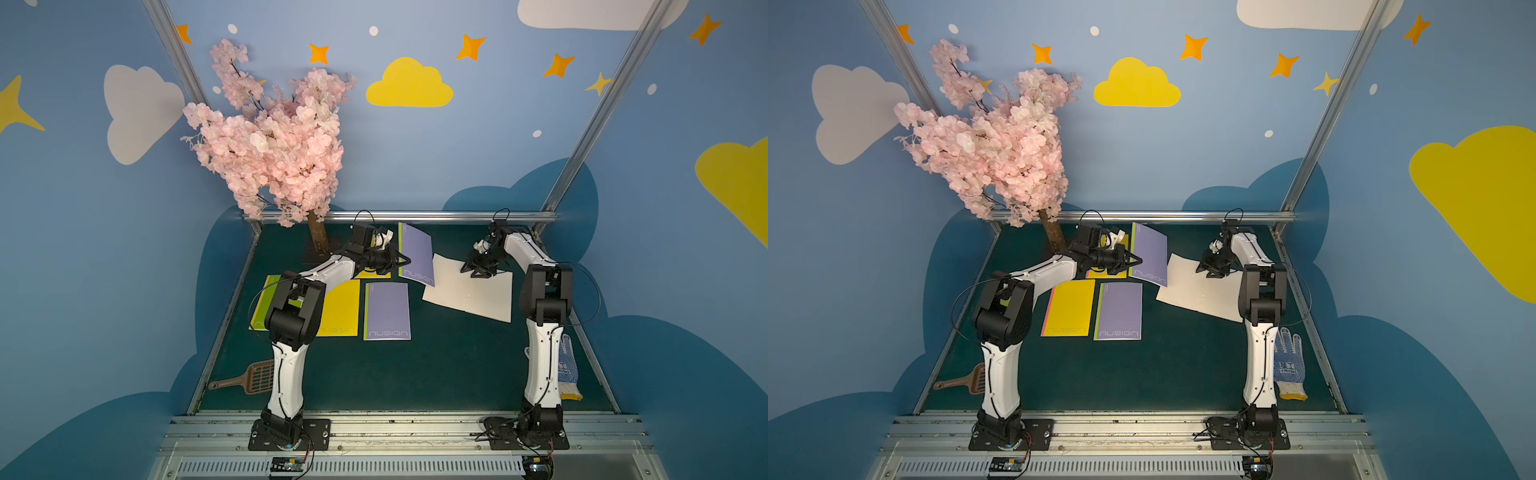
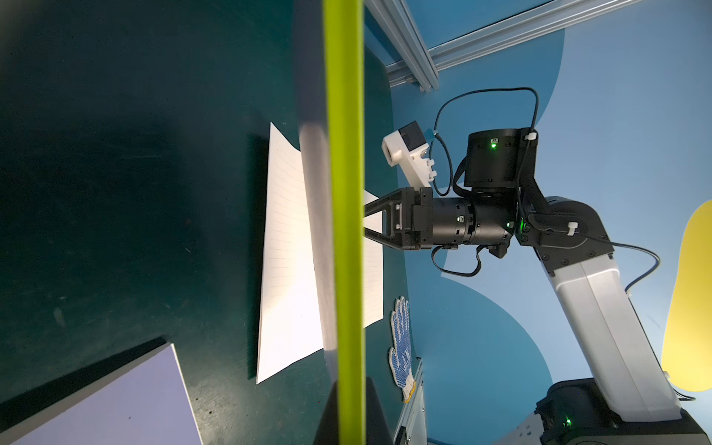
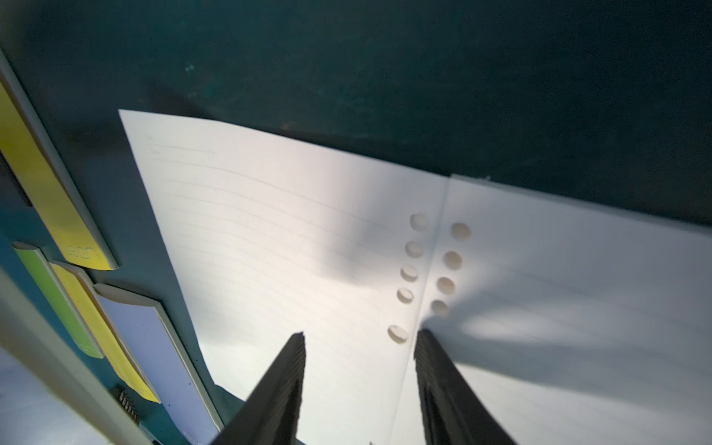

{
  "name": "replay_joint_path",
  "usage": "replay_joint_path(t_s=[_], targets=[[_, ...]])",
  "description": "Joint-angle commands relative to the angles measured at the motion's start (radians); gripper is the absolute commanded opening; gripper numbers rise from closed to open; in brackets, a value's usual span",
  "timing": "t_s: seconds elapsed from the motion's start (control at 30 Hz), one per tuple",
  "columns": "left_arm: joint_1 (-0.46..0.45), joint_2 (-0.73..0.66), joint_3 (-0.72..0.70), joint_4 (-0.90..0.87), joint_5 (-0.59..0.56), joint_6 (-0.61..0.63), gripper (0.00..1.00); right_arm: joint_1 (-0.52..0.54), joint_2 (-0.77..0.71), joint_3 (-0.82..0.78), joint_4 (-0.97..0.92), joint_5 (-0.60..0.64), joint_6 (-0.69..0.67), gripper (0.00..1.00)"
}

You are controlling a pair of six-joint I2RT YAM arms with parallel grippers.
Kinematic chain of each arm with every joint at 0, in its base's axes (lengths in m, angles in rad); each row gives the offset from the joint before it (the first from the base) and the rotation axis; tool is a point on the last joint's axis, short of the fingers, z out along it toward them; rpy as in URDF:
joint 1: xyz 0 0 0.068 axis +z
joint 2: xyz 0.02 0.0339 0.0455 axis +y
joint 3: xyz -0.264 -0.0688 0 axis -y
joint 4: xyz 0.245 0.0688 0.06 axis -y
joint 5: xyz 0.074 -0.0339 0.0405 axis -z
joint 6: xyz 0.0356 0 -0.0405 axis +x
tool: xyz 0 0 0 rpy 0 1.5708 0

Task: Close the notebook
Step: Move the notebook to the center of the board.

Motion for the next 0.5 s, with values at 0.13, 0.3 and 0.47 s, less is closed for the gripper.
replay_joint_path(t_s=[0.13,0.3,0.47], targets=[[0.004,-0.04,-0.006,0.048,0.027,0.005,0.03,-0.02,0.05,-0.01,-0.05,0.036,0.0,0.49],[0.005,-0.04,-0.007,0.05,0.028,0.002,0.03,-0.02,0.061,-0.003,-0.066,0.018,-0.024,0.49],[0.005,-0.04,-0.008,0.051,0.03,0.0,0.03,-0.015,0.073,0.021,-0.108,0.029,-0.047,0.49]])
